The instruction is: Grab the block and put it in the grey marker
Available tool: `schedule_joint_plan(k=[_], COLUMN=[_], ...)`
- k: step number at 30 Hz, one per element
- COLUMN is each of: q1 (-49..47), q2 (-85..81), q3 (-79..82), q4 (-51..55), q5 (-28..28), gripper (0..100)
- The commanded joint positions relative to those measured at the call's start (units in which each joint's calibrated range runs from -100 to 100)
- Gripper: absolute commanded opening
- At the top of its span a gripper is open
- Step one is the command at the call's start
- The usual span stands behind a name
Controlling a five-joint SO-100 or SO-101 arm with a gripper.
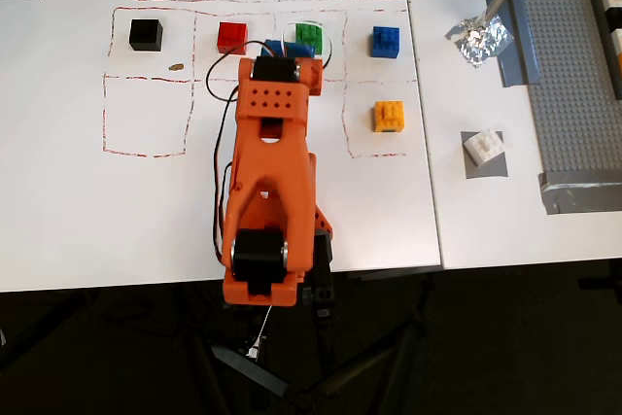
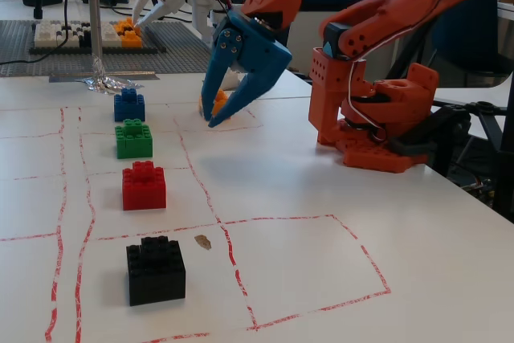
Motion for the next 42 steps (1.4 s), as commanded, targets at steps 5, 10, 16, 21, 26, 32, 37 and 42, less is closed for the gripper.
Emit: schedule_joint_plan(k=[5, 10, 16, 21, 26, 32, 37, 42], q1=[-3.6, -5.1, -6.8, -6.6, -7.3, -7.4, -7.4, -6.2], q2=[-15.9, -25.2, -31.0, -35.3, -35.8, -35.8, -35.8, -35.8], q3=[10.1, 14.8, 17.5, 19.1, 19.4, 19.5, 19.7, 20.7], q4=[-3.3, -0.8, 1.9, 3.9, 4.1, 4.1, 3.6, 0.9], q5=[-1.2, 0.2, 0.4, 0.4, 0.9, 0.6, 0.7, 0.8], gripper=[0, 0, 0, 0, 0, 0, 0, 0])
